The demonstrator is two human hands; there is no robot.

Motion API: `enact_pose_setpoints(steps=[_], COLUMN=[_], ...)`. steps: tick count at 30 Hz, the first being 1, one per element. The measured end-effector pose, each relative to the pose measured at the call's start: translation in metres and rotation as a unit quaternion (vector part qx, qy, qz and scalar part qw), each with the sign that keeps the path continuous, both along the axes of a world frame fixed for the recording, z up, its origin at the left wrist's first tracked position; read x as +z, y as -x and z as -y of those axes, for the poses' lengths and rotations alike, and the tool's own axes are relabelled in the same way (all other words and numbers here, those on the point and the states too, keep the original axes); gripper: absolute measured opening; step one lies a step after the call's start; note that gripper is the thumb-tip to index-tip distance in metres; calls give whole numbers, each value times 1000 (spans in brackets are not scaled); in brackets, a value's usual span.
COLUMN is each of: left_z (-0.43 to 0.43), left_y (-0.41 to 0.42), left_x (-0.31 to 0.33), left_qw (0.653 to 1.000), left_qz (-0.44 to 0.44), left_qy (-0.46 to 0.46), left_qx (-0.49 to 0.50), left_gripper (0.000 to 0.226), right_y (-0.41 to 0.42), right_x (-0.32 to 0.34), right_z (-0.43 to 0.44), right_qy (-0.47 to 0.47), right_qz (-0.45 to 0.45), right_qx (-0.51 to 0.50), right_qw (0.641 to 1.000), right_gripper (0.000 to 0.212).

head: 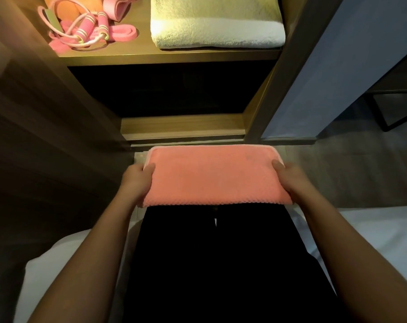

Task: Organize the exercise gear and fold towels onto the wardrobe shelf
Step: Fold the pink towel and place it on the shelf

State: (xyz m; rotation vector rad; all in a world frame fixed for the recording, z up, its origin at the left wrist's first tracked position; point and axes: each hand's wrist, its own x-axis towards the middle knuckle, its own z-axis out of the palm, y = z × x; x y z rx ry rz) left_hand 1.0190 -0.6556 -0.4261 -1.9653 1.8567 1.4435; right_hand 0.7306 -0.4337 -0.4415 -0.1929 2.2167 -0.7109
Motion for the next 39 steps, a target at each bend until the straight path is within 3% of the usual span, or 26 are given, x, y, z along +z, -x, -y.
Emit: enact_pose_setpoints(steps=[3, 6, 9, 11, 13, 16, 19, 22, 27, 31, 39], left_z=[-7, -12, -18, -21, -23, -21, -20, -26, -57, -75, -84], left_y=[-10, -23, -29, -22, -11, 2, 15, 34, 69, 81, 79], left_x=[-4, 3, 14, 22, 29, 45, 72, 99, 119, 117, 112], left_qw=[999, 997, 986, 978, 978, 986, 983, 974, 957, 946, 941], left_qz=[5, 9, -55, -87, -101, -132, -162, -196, -251, -295, -319], left_qy=[26, -61, -155, -177, -150, -29, 73, 114, 141, 132, 109], left_qx=[-29, -49, 22, 74, 101, 98, 43, 13, -31, -33, -17], left_gripper=[40, 43, 43, 43, 42, 35, 24, 31, 37, 34, 23], right_y=[-4, -4, -3, -5, -8, -6, -4, -13, -54, -81, -88], right_x=[-5, -3, 1, 9, 17, 36, 58, 85, 117, 122, 112], right_z=[-7, -15, -21, -19, -15, -7, 3, 20, 52, 61, 59], right_qy=[-8, -21, 16, 48, 64, 98, 151, 198, 281, 353, 376], right_qz=[-27, -4, 54, 101, 123, 85, 31, -3, -35, 2, 33], right_qx=[14, 44, -6, -43, -51, -61, -43, -7, 68, 90, 158], right_qw=[1000, 999, 998, 993, 989, 990, 987, 980, 957, 931, 913], right_gripper=[59, 60, 58, 44, 29, 18, 20, 20, 8, 8, 5])
